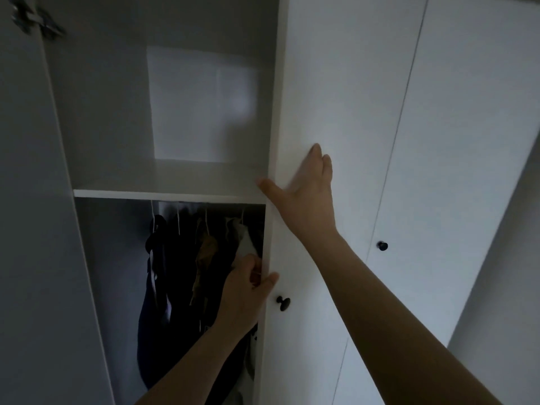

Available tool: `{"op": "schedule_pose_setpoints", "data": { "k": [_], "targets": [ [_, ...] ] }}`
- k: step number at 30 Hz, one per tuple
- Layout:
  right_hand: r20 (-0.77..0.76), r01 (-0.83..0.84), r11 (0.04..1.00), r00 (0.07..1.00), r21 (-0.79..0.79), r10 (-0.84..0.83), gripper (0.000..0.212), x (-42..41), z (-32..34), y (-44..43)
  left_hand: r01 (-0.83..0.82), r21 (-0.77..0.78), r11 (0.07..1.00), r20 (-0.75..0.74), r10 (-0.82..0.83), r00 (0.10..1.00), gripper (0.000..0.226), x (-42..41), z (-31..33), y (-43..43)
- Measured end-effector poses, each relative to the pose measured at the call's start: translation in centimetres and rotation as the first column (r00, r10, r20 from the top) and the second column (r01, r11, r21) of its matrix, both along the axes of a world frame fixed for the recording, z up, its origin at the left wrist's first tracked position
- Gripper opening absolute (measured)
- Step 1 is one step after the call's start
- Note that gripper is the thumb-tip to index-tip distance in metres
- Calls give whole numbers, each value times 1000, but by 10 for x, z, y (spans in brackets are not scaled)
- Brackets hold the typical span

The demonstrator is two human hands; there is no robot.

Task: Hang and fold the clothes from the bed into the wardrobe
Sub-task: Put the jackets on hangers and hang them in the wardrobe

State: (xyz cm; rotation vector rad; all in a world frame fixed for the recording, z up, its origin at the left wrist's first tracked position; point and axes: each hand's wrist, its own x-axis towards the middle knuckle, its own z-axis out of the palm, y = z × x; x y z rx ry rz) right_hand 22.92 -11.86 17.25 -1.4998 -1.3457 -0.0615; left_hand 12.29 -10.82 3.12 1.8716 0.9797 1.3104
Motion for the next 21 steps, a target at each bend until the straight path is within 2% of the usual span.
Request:
{"op": "schedule_pose_setpoints", "data": {
  "k": [6, 10, 12, 17, 21],
  "targets": [
    [95, 101, 995, 990, 4, -101, 108, 6, 3, -25, 150, -58, 987, 26, -149, 989, 17, -3, 2, -20],
    [120, 101, 995, 987, 26, -104, 105, 21, 0, -50, 221, -69, 973, 83, -215, 973, 4, -2, -2, -34],
    [94, 66, 997, 993, 29, -68, 103, 31, 1, -66, 208, -85, 974, 130, -196, 972, 6, 0, -3, -39],
    [-7, -12, 997, 1000, 74, 13, 93, 60, -3, -111, 155, -80, 985, 135, -144, 980, 8, 16, -5, -59],
    [-57, -57, 992, 996, 111, 64, 67, 100, -7, -153, 160, -75, 984, 150, -148, 978, 13, 46, 5, -87]
  ]
}}
